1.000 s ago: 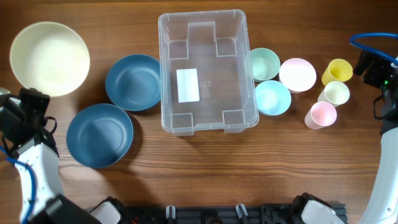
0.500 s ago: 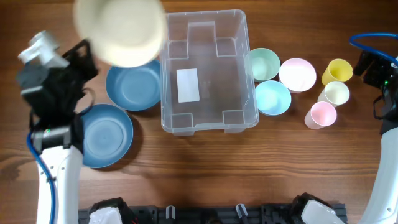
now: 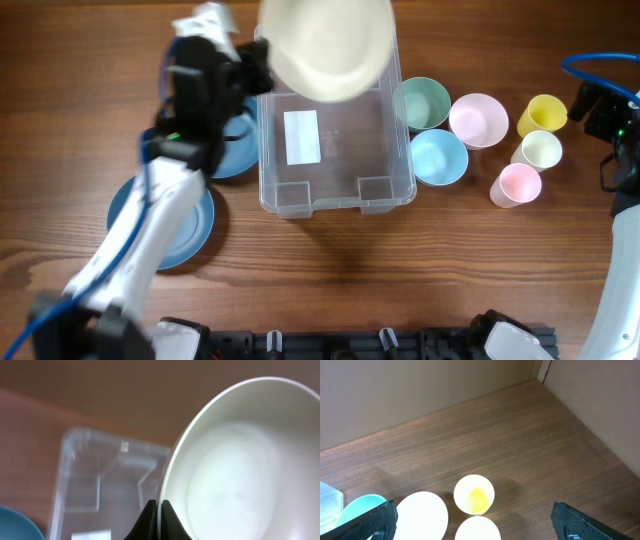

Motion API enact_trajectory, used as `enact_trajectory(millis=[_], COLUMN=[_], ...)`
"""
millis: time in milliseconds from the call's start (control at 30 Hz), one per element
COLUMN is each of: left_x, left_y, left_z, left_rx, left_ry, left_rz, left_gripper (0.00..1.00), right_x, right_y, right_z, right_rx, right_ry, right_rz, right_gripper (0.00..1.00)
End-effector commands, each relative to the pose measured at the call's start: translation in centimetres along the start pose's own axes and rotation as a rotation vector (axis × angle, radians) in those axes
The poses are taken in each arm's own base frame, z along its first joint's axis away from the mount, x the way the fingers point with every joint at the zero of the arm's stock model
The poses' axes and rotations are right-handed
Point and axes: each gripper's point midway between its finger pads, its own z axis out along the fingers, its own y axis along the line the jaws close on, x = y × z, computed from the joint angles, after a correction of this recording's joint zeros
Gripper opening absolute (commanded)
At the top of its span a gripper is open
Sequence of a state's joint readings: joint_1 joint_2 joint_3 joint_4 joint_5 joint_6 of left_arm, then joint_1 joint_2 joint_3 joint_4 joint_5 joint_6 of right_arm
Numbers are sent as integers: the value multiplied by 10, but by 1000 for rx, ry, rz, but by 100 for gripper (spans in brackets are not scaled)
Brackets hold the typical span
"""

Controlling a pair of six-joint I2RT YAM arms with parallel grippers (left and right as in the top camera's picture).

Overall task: Pack container
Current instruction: 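Lift the cream bowl with the left gripper over the clear bin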

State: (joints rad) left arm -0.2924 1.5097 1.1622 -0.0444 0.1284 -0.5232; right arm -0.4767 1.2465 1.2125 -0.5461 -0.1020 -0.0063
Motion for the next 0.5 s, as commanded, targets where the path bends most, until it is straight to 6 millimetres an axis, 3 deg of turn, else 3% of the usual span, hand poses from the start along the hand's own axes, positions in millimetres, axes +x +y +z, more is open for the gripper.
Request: enact_trajectory(millis=[0,267,467], left_x=[18,48,64], left_y=[-13,-1,33], left_z=[32,58,68], left_rx=[-75,-195,-330], left_ry=[14,42,66], left_rz=[113,189,208], left_gripper=[6,7,5], right_x=[-6,-6,-6], right_y=[3,3,3], right_z=[0,0,0], right_rx=[-13,-13,-13], right_ry=[-12,-12,-12], right_rz=[-15,-15,-15], right_gripper=[100,100,100])
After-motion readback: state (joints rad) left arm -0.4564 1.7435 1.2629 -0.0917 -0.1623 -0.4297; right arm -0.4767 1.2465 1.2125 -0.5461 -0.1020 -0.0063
